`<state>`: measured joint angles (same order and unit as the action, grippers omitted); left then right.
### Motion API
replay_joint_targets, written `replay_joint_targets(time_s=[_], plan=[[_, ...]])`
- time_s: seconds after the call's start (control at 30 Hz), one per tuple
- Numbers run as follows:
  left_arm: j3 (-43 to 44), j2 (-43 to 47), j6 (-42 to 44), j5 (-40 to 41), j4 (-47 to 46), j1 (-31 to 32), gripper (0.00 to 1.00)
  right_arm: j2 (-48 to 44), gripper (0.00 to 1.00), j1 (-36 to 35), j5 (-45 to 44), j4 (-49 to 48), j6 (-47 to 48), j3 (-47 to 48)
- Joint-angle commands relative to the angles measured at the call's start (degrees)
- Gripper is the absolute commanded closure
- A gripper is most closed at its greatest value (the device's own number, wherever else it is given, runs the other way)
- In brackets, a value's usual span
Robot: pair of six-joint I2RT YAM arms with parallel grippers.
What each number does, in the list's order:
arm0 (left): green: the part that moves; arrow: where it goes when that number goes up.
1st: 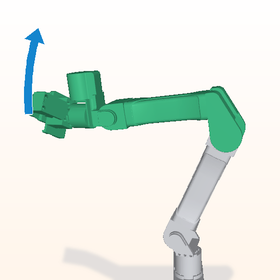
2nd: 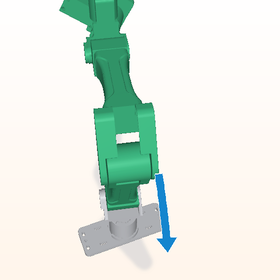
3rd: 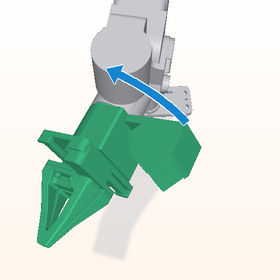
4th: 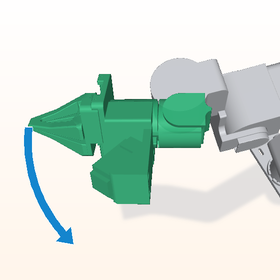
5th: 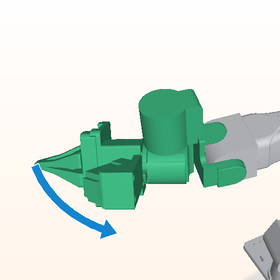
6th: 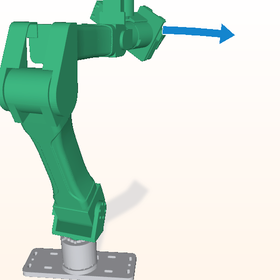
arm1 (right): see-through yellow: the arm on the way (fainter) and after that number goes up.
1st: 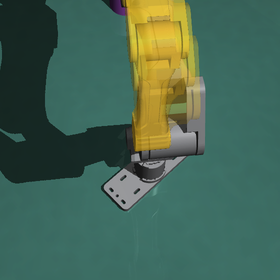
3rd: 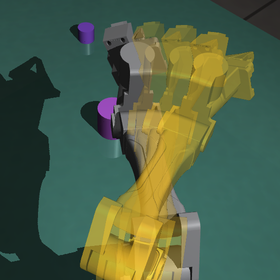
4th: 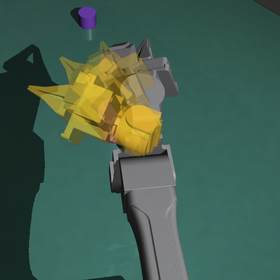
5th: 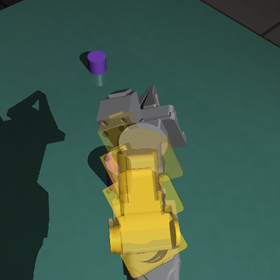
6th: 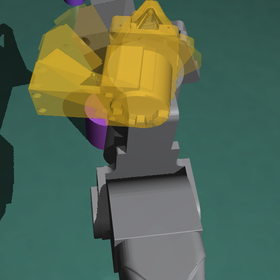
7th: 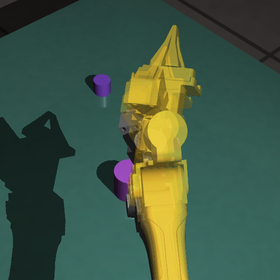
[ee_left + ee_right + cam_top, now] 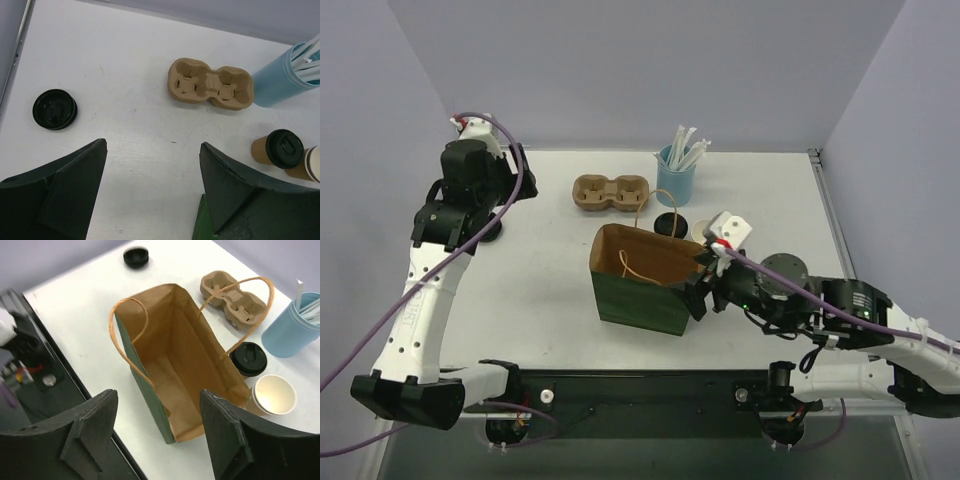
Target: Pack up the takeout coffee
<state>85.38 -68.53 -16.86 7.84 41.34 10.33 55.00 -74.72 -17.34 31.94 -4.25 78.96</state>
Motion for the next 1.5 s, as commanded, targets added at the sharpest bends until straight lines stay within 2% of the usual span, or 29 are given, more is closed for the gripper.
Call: replay_joint_targets(time_s=[0.0, 0.07, 0.13, 0.23, 0.3, 0.37, 0.43, 0.47, 0.57, 0.73, 0.8, 0.83, 0.9, 1.03, 1.2, 1.47], plan=[[2.16, -3.00, -1.14, 4.46, -4.07, 0.83, 0.17, -7.09, 0.34, -0.43, -3.22, -10.31, -11.21, -6.17], [2.59, -5.72, -3.16, 5.17, -5.83, 1.27, 0.18, -7.28, 0.34, -0.43, -4.89, -11.99, -15.43, -7.33], [2.33, -7.83, -5.37, 5.43, -8.36, 2.32, 0.21, -6.23, 0.35, -0.43, -5.77, -9.55, -17.71, -6.37], [3.29, -13.72, -5.29, 6.75, -10.83, 6.18, 0.21, -5.00, 0.36, -0.43, -13.65, -5.08, -19.64, -4.52], [5.92, -19.51, -5.72, 10.52, -10.67, 9.09, 0.21, -4.47, 0.35, -0.43, -21.47, -3.65, -18.61, -3.03], [7.77, -25.47, -6.95, 10.10, -10.66, 10.58, 0.21, -4.03, 0.35, -0.25, -27.10, -2.41, -16.15, -1.53], [10.49, -29.18, -9.23, 11.23, -11.11, 11.64, 0.22, -3.15, 0.35, -0.25, -29.49, 0.29, -14.04, 1.36], [11.72, -33.03, -10.02, 11.93, -11.02, 12.34, 0.23, -2.71, 0.35, -0.34, -31.50, 2.49, -15.86, 2.50], [18.66, -41.03, -12.14, 12.20, -10.32, 13.23, 0.24, -2.53, 0.35, -0.17, -32.84, 7.77, -17.80, 4.62], [37.28, -55.35, -10.21, 11.59, -8.22, 15.25, 0.28, -2.18, 0.36, 0.27, -33.28, 12.08, -22.11, 5.24], [43.43, -59.50, -10.12, 12.02, -3.85, 15.77, 0.30, -1.22, 0.36, 0.54, -33.54, 13.40, -23.86, 5.50], [49.21, -62.92, -10.21, 12.38, -2.25, 15.95, 0.32, -0.78, 0.36, 0.80, -33.28, 13.76, -23.87, 5.68], [52.94, -65.40, -10.73, 13.34, 1.18, 16.13, 0.34, 0.45, 0.36, 1.06, -33.37, 14.54, -24.14, 6.29], [52.52, -66.30, -11.26, 15.71, 1.90, 16.13, 0.35, 2.47, 0.36, 1.77, -32.76, 15.95, -24.75, 8.66], [47.08, -65.33, -11.09, 17.48, 1.46, 16.13, 0.36, 4.23, 0.36, 2.64, -32.58, 16.40, -25.89, 9.63], [46.01, -68.22, -11.53, 16.34, 3.22, 15.95, 0.37, 7.57, 0.36, 3.44, -30.03, 16.75, -25.81, 12.18]])
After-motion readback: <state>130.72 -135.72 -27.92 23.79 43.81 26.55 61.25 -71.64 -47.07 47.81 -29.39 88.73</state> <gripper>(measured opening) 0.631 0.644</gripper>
